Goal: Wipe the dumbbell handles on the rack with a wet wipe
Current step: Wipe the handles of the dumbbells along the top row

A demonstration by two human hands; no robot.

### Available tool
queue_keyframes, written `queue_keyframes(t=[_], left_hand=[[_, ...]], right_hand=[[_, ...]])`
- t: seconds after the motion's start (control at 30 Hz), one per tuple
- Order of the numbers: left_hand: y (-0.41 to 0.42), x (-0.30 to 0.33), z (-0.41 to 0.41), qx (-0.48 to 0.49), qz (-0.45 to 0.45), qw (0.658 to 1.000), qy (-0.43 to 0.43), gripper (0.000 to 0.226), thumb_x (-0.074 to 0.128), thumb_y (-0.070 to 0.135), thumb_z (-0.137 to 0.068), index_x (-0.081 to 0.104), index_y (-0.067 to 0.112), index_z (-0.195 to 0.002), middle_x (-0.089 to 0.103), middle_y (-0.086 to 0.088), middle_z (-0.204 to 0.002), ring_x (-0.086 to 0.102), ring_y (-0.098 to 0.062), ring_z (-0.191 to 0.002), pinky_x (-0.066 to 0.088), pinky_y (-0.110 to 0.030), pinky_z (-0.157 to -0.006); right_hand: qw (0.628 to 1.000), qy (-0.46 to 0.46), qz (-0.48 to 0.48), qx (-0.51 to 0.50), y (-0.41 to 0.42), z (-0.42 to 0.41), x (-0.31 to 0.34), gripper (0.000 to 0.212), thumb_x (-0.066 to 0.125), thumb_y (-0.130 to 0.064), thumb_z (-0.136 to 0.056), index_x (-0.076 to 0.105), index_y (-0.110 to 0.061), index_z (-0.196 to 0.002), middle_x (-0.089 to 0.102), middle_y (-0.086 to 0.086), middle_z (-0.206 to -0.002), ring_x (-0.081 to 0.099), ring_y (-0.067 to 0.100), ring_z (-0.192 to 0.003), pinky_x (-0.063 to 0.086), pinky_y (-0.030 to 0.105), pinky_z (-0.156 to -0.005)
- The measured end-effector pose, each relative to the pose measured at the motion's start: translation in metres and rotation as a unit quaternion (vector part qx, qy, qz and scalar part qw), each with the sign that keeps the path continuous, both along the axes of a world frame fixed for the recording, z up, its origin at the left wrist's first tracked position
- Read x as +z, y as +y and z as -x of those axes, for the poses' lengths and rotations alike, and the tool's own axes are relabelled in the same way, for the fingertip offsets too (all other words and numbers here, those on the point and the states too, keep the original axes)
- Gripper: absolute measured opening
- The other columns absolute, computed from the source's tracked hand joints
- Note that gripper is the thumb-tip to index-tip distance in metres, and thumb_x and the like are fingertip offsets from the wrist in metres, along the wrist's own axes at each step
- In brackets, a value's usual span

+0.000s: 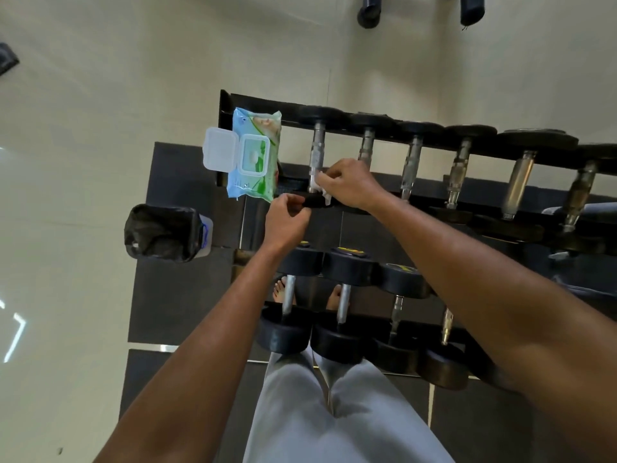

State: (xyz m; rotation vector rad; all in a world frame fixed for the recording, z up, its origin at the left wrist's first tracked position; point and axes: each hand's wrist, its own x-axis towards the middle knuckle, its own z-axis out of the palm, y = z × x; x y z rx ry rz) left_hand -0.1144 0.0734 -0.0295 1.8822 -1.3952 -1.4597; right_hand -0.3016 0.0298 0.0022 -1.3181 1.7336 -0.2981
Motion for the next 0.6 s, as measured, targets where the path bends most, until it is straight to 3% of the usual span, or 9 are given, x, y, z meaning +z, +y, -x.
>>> queue_keyframes(t=[0.07,0.13,0.2,0.3,0.4,0.6], left_hand=[[0.001,-0.001,-0.002,0.013,-0.019,1.0,0.019,0.02,0.072,0.023,-0.099,0.068,0.017,-0.117,0.071,-0.001,-0.112,0.068,-0.014,-0.104,0.058,-0.038,-0.099],[0.0,-0.002,-0.003,0.025,-0.029,0.999,0.035,0.019,0.072,0.031,-0.1,0.068,0.018,-0.114,0.072,0.0,-0.108,0.07,-0.016,-0.103,0.061,-0.045,-0.097],[0.0,-0.002,-0.003,0.04,-0.025,0.998,0.039,0.024,0.075,0.037,-0.099,0.068,0.017,-0.11,0.072,0.0,-0.103,0.071,-0.016,-0.098,0.062,-0.046,-0.093],[-0.002,-0.003,-0.002,0.052,-0.008,0.998,0.028,0.032,0.08,0.038,-0.096,0.063,0.017,-0.113,0.069,0.004,-0.1,0.067,-0.01,-0.093,0.059,-0.027,-0.082],[-0.003,-0.005,-0.003,0.048,0.004,0.999,0.011,0.041,0.083,0.039,-0.094,0.059,0.019,-0.121,0.066,0.003,-0.107,0.064,-0.004,-0.093,0.049,-0.011,-0.073],[-0.003,-0.015,-0.01,0.052,0.021,0.998,0.02,0.05,0.086,0.041,-0.09,0.062,0.019,-0.128,0.068,0.001,-0.124,0.068,-0.002,-0.1,0.056,-0.014,-0.083]], right_hand=[[1.0,-0.001,-0.002,-0.001,0.0,-0.001,-0.001,0.04,0.07,-0.047,-0.1,0.077,-0.014,-0.078,0.066,0.001,-0.067,0.055,0.01,-0.057,0.046,0.031,-0.056],[1.0,0.007,0.0,0.008,-0.002,-0.001,-0.002,0.021,0.079,-0.037,-0.095,0.08,-0.017,-0.091,0.072,-0.003,-0.091,0.063,0.007,-0.081,0.051,0.027,-0.071],[1.0,0.01,0.006,0.003,-0.003,-0.002,-0.004,0.021,0.085,-0.028,-0.09,0.076,-0.021,-0.108,0.07,-0.003,-0.113,0.065,0.012,-0.104,0.054,0.028,-0.085],[1.0,0.009,0.01,0.004,-0.002,-0.003,-0.007,0.034,0.089,-0.024,-0.086,0.073,-0.026,-0.116,0.07,-0.004,-0.115,0.066,0.014,-0.104,0.059,0.03,-0.086],[0.998,0.035,0.039,0.033,-0.001,-0.001,-0.015,0.019,0.086,-0.024,-0.089,0.078,-0.023,-0.106,0.071,-0.006,-0.112,0.066,0.012,-0.104,0.058,0.03,-0.09],[0.981,0.078,0.12,0.127,-0.002,-0.011,-0.023,0.01,0.08,-0.023,-0.094,0.078,-0.019,-0.103,0.067,-0.003,-0.107,0.064,0.018,-0.098,0.056,0.033,-0.082]])
